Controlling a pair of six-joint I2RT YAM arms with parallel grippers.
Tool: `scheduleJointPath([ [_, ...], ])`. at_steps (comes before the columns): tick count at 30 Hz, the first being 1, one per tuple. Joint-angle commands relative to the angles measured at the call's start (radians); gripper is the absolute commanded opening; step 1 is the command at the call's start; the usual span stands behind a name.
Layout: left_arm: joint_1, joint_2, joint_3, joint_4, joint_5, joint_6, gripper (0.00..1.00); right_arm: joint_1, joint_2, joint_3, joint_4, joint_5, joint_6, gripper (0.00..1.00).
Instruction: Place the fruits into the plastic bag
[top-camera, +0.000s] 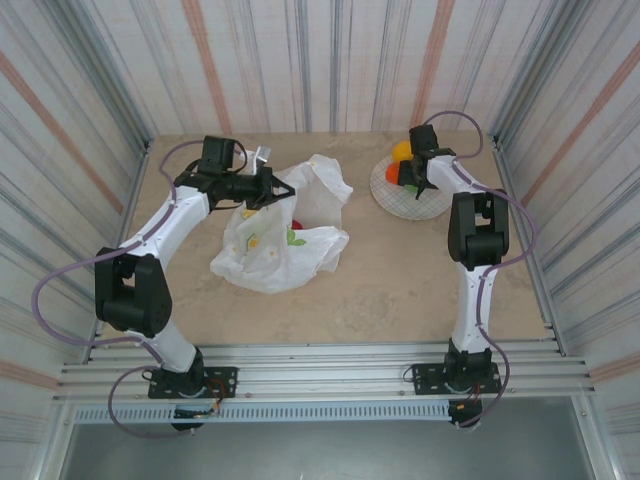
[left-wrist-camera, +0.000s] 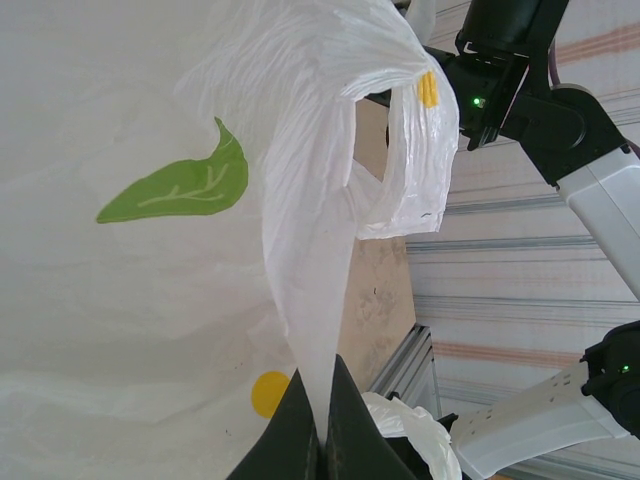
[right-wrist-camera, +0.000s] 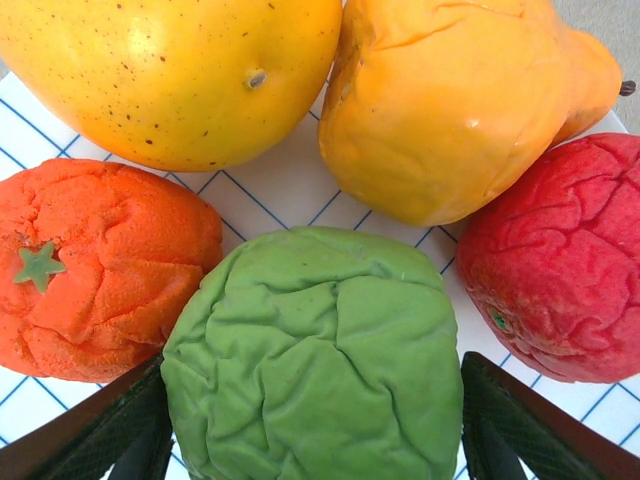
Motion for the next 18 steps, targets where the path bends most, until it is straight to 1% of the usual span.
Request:
scheduleJointPath([
  [1, 0.008, -0.004, -0.005, -0.004, 0.019, -0.010, 0.00, -0.006, 0.021, 0.030, -0.032, 0.018, -0.026, 0.69],
  [7, 0.009, -0.002, -0.005, -0.003, 0.019, -0.011, 0.00, -0.009, -0.009, 0.012, -0.038, 0.011, -0.028, 0.62],
  [10, 0.008, -0.002, -0.006, -0.002, 0.023, -0.013, 0.00, -0.006, -0.084, -0.046, -0.019, 0.004, -0.027, 0.60],
  [13, 0.008, -0.004, -0.005, 0.001, 0.027, -0.017, 0.00, 0.001, -0.204, -0.148, 0.003, -0.014, -0.013, 0.59],
  [14, 0.007, -0.005, -0.005, 0.001, 0.028, -0.017, 0.00, 0.004, -0.263, -0.203, 0.021, -0.032, 0.000, 0.59],
  [16, 0.007, -0.010, -0.006, 0.003, 0.028, -0.017, 0.00, 0.016, -0.384, -0.324, 0.075, -0.114, 0.038, 0.58],
  [18, 0.006, -0.015, -0.005, 0.004, 0.030, -0.017, 0.00, 0.035, -0.523, -0.484, 0.148, -0.239, 0.095, 0.58],
])
